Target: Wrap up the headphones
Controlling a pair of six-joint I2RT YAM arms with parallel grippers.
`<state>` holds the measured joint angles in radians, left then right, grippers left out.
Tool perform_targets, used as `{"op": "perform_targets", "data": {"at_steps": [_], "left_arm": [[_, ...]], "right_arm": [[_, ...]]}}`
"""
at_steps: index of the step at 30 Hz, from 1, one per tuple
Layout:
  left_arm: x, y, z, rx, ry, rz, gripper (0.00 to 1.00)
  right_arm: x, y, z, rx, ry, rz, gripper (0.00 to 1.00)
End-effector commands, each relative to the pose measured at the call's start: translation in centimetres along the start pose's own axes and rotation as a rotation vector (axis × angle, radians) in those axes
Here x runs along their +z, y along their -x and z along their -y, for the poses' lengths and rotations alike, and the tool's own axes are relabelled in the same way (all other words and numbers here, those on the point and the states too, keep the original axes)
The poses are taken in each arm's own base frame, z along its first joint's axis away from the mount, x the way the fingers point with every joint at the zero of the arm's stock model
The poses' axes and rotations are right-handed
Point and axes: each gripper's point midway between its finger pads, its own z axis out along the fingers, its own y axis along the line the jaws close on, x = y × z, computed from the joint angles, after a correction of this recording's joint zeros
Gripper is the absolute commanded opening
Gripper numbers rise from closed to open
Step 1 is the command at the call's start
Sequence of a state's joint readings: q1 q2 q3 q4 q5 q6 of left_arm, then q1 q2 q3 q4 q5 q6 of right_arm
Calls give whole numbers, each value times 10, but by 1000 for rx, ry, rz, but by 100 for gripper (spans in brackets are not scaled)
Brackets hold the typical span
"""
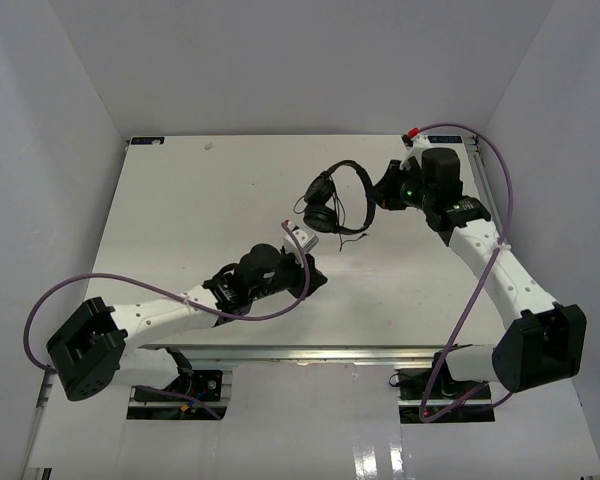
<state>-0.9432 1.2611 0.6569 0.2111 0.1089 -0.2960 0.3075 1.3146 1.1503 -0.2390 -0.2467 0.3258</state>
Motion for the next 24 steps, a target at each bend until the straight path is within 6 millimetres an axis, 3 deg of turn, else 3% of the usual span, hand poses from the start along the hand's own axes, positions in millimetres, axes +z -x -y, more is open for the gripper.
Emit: {"op": "perform_targets", "data": {"at_steps": [1, 5, 8, 10, 16, 18, 20, 24], "left_arm": [[-7, 30, 3, 41, -6, 165, 34], [-15, 16, 3, 39, -35, 187, 50], [-19, 2, 7, 15, -74, 194, 65], [-20, -18, 3, -50, -74, 169, 66], [-34, -26, 5, -430, -97, 265, 67], [-40, -31, 6, -481, -110, 270, 67], [-44, -29, 11, -445, -126, 260, 67], [-45, -34, 9, -200, -115, 203, 68]], "right_arm": [[-21, 37, -33, -5, 141, 92, 8], [-28, 37, -34, -34, 179, 89, 8], [-35, 31, -48, -152, 294, 68, 8], [-41, 28, -57, -211, 363, 66, 8], [-49, 17, -67, -263, 451, 54, 8], [-51, 14, -68, -284, 467, 52, 8], [-53, 10, -71, -301, 496, 46, 8], [-58, 6, -78, -343, 551, 46, 8]]}}
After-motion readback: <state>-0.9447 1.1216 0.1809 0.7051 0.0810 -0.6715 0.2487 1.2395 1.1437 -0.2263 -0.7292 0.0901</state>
